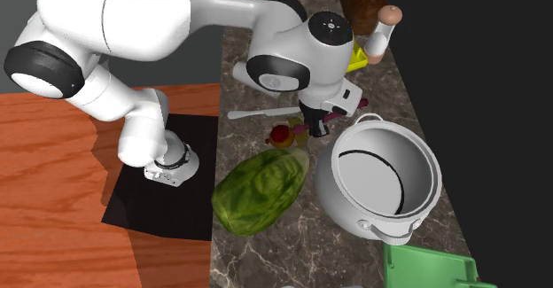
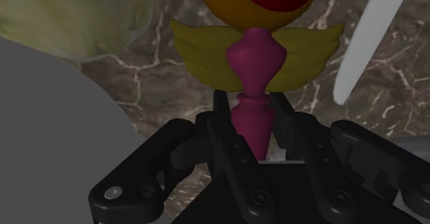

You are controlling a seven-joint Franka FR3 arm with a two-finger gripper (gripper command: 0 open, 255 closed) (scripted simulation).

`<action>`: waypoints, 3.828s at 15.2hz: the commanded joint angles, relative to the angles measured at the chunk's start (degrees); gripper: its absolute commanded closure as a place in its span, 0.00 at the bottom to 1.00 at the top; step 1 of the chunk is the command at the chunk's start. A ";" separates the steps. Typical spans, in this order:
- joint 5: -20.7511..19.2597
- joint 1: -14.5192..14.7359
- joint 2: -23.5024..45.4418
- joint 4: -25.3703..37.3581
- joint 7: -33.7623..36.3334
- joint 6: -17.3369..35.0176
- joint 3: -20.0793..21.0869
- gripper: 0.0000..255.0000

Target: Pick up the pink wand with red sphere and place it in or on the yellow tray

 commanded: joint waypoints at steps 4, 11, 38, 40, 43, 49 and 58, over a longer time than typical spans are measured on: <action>-0.02 0.02 0.18 3.97 0.22 -3.80 0.02 1.00; 0.01 0.06 0.93 10.17 0.48 -9.24 0.00 1.00; 0.66 7.91 12.52 33.71 18.73 -20.10 9.89 1.00; 0.33 9.26 14.76 36.39 21.42 -20.39 11.26 1.00; -0.44 11.46 18.71 41.29 25.42 -21.17 13.18 1.00; -3.17 16.89 29.51 55.90 33.14 -24.81 16.37 1.00; -2.59 16.73 26.22 44.52 33.28 -16.67 16.38 1.00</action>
